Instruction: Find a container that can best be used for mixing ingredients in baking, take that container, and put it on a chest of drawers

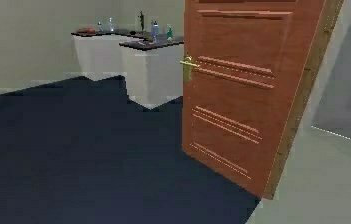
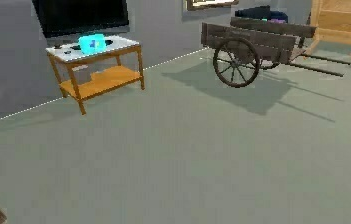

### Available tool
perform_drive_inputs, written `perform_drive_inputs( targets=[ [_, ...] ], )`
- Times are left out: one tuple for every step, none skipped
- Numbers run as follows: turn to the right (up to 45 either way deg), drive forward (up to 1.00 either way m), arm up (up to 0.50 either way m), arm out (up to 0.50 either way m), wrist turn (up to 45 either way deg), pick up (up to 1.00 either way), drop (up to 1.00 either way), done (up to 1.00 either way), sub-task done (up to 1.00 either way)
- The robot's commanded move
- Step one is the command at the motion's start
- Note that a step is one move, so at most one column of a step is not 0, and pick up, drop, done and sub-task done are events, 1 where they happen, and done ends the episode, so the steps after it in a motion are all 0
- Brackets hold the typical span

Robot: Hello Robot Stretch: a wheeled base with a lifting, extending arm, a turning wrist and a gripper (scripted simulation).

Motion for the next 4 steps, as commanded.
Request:
perform_drive_inputs(
  targets=[
    [45.0,0.0,0.0,0.0,0.0,0.0,0.0,0.0,0.0],
    [42.0,0.0,0.0,0.0,0.0,0.0,0.0,0.0,0.0],
    [0.0,0.05,0.0,0.0,0.0,0.0,0.0,0.0,0.0],
    [-45.0,0.0,0.0,0.0,0.0,0.0,0.0,0.0,0.0]
  ],
)
